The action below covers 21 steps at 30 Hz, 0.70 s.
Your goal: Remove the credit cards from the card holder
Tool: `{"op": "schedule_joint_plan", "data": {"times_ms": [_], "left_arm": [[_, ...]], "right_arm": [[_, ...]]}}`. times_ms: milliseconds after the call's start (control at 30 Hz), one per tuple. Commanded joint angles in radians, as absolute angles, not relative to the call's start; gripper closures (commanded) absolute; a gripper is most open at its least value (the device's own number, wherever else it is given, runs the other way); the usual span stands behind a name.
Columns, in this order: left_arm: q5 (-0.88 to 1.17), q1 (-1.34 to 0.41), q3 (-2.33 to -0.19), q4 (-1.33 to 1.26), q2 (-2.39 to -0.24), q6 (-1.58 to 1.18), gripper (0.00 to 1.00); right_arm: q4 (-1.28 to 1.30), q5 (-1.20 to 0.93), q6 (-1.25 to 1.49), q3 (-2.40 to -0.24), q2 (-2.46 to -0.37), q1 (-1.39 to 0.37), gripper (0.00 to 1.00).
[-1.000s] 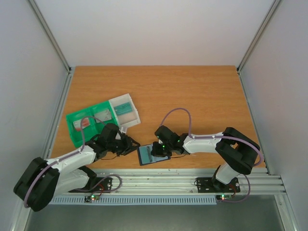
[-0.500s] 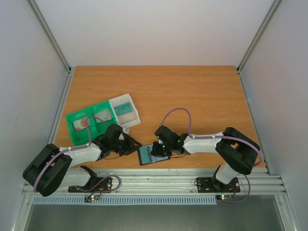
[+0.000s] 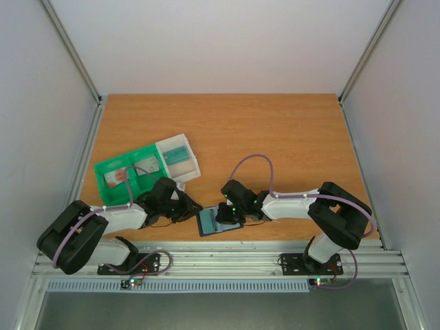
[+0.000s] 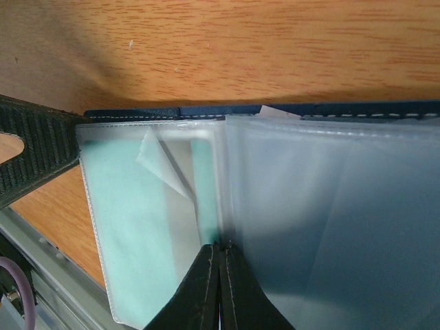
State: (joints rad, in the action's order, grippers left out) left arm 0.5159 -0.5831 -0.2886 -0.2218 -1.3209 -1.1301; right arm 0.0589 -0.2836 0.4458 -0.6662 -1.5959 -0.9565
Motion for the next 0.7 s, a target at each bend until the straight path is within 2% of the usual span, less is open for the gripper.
{"op": "schedule_joint_plan", "data": {"times_ms": [0, 167, 333, 667], "left_arm": [[0.518, -0.594, -0.288, -0.289, -1.304, -1.135, 0.84], [0.509, -0.617, -0.314, -0.239, -1.259, -1.136, 0.87], [0.507, -0.637, -0.355, -0.17, -1.224, -1.119, 0.99], [0.46, -0.638, -0.461, 0.107, -1.18, -1.002, 1.0]], "right_arm": [[0.105, -0.253, 0.447, -0.644, -1.592, -0.954, 0.99], [0.098, -0.257, 0.446, -0.643, -1.59, -0.954, 0.99], [-0.022, -0.333, 0.453, -0.618, -1.587, -0.954, 0.95], [-0.095, -0.395, 0.466, -0.614, -1.578, -0.956, 0.88]]}}
